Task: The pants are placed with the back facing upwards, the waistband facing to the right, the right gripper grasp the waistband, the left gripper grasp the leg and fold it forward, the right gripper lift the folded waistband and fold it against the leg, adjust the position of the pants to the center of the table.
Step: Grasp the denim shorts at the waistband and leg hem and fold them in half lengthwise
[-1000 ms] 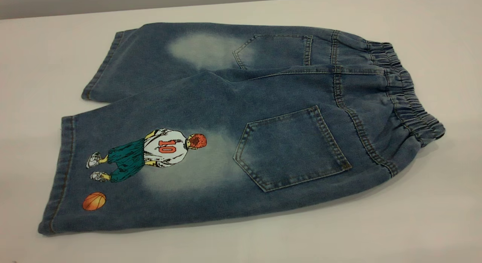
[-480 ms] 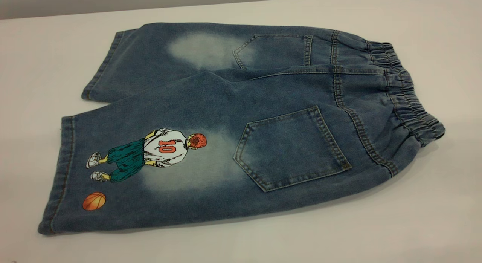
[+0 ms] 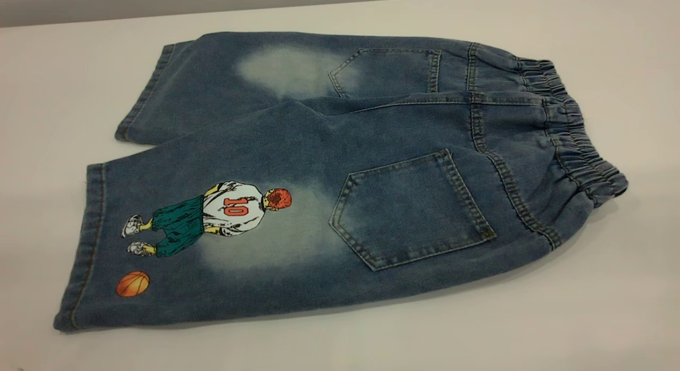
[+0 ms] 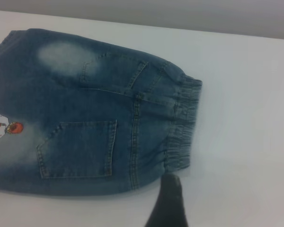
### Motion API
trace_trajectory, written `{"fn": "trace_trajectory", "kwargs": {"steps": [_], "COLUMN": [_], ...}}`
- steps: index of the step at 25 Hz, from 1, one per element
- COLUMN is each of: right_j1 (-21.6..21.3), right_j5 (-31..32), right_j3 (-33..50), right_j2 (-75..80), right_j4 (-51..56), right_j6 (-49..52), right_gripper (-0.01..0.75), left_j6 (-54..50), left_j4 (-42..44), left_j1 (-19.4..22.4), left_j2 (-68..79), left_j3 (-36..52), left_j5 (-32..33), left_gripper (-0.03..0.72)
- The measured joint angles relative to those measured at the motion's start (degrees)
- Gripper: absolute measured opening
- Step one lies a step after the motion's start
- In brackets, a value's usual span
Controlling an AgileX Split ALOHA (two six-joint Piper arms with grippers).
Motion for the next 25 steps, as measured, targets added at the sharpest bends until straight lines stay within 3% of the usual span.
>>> {"fn": "trace_trajectory", "kwargs": {"steps": [16, 25], "right_j1": [0.00, 0.00], "right_j5": [-0.18, -5.34], "right_j3": [-0.06, -6.12], "right_j2": [0.00, 5.64], "right_j4": [-0.19, 1.00], "right_j6": [0.49, 3.24], "right_gripper": [0.528, 0.528], "left_j6": [-0.69, -2.03], "left_j4": [-0.06, -0.06], "left_j1": [-1.74, -3.99], "left_j2": [1.69, 13.13], "left_j3": [0.00, -5.55], "left_j5": [0.00, -3.59], "left_gripper": [0.477, 0.477]}}
